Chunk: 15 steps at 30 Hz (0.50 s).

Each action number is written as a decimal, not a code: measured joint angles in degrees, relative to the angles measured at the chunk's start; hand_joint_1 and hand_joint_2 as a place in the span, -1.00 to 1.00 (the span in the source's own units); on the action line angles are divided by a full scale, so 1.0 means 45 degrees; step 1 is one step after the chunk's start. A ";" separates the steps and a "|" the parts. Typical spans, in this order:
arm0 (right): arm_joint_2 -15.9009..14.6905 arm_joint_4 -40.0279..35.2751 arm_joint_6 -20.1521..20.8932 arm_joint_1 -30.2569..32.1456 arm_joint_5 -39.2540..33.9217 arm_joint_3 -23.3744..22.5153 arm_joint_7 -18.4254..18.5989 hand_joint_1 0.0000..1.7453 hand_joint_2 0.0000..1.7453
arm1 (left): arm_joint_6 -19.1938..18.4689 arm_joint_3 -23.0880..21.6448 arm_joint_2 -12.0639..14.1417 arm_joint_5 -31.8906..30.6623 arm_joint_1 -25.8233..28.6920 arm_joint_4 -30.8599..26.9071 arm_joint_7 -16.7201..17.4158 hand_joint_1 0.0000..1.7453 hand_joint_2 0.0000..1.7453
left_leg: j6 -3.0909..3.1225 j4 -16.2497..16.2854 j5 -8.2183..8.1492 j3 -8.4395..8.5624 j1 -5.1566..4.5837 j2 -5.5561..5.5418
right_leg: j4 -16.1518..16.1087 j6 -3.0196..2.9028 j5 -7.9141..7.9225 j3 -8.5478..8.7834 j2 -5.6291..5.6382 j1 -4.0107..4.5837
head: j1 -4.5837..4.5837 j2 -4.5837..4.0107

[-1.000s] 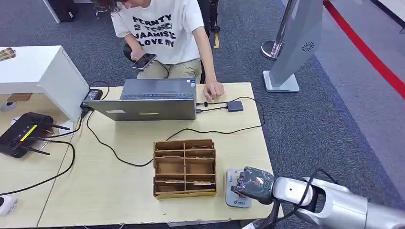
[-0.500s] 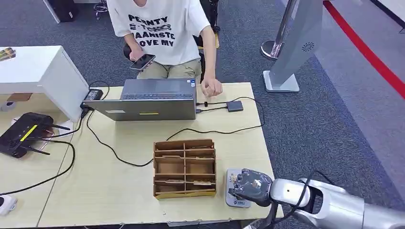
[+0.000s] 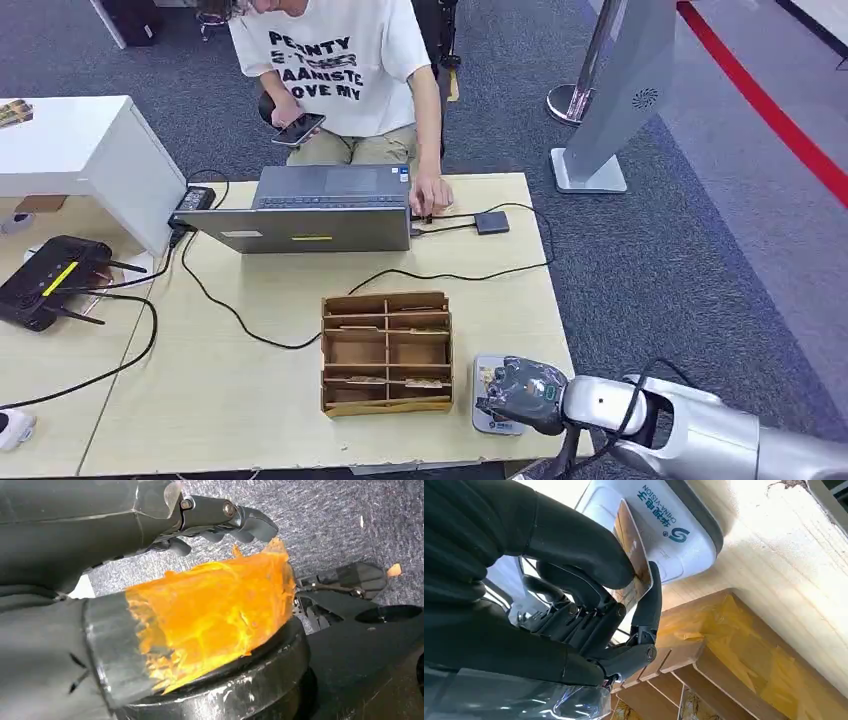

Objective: Pass the card to the sensor for recognition and then transmit it.

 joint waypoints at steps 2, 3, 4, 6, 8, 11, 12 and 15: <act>0.0000 0.0000 0.0039 -0.0012 -0.0010 0.0005 0.0000 1.00 1.00 | 0.0000 0.0000 0.0000 0.0005 -0.0001 0.0000 -0.0004 -1.00 -1.00 | 0.0000 0.0000 0.0000 0.0000 0.0000 0.0000 | 0.0000 0.0000 0.0000 0.0000 0.0000 0.0000 | 0.0000 0.0000; 0.0005 0.0000 0.0059 -0.0016 -0.0010 0.0005 0.0000 1.00 1.00 | 0.0000 0.0000 0.0000 0.0005 0.0000 0.0000 -0.0004 -1.00 -1.00 | 0.0000 0.0000 0.0000 0.0000 0.0000 0.0000 | 0.0000 0.0000 0.0000 0.0000 0.0000 0.0000 | -0.0005 0.0000; 0.0005 0.0000 0.0059 -0.0017 -0.0010 0.0005 0.0000 1.00 1.00 | 0.0000 0.0000 0.0000 0.0005 0.0000 0.0000 -0.0004 -1.00 -1.00 | 0.0000 0.0000 0.0000 0.0000 0.0000 0.0000 | 0.0000 0.0000 0.0000 0.0000 0.0000 0.0000 | -0.0005 0.0000; 0.0010 0.0000 0.0058 -0.0020 -0.0010 0.0010 0.0000 1.00 1.00 | 0.0000 0.0000 0.0000 0.0005 0.0000 0.0000 -0.0004 -1.00 -1.00 | 0.0000 0.0000 0.0000 0.0000 0.0000 0.0000 | 0.0000 0.0000 0.0000 0.0000 0.0000 0.0000 | -0.0005 0.0000; 0.0010 0.0000 0.0054 -0.0024 -0.0010 0.0015 0.0000 1.00 1.00 | 0.0000 0.0000 0.0000 0.0005 0.0000 0.0000 -0.0004 -1.00 -1.00 | 0.0000 0.0000 0.0000 0.0000 0.0000 0.0000 | 0.0000 0.0000 0.0000 0.0000 0.0000 0.0000 | -0.0005 0.0000; 0.0015 0.0000 0.0059 -0.0024 -0.0010 0.0015 0.0000 1.00 1.00 | 0.0000 0.0000 0.0000 0.0005 0.0000 0.0000 -0.0004 -1.00 -1.00 | 0.0000 0.0000 0.0000 0.0000 0.0000 0.0000 | 0.0000 0.0000 0.0000 0.0001 0.0000 0.0000 | -0.0005 0.0000; 0.0015 0.0000 0.0059 -0.0025 -0.0010 0.0015 0.0000 1.00 1.00 | 0.0000 0.0000 0.0000 0.0005 0.0000 0.0000 -0.0004 -1.00 -1.00 | 0.0000 0.0000 0.0000 0.0000 0.0000 0.0000 | 0.0000 0.0000 0.0000 0.0000 0.0000 0.0000 | -0.0005 0.0000; 0.0019 0.0000 0.0059 -0.0026 -0.0010 0.0015 0.0000 1.00 1.00 | 0.0000 0.0000 0.0000 0.0010 0.0000 0.0000 -0.0004 -1.00 -1.00 | 0.0000 0.0000 0.0000 0.0000 0.0000 0.0000 | 0.0000 0.0000 0.0000 0.0000 0.0000 0.0000 | -0.0005 0.0000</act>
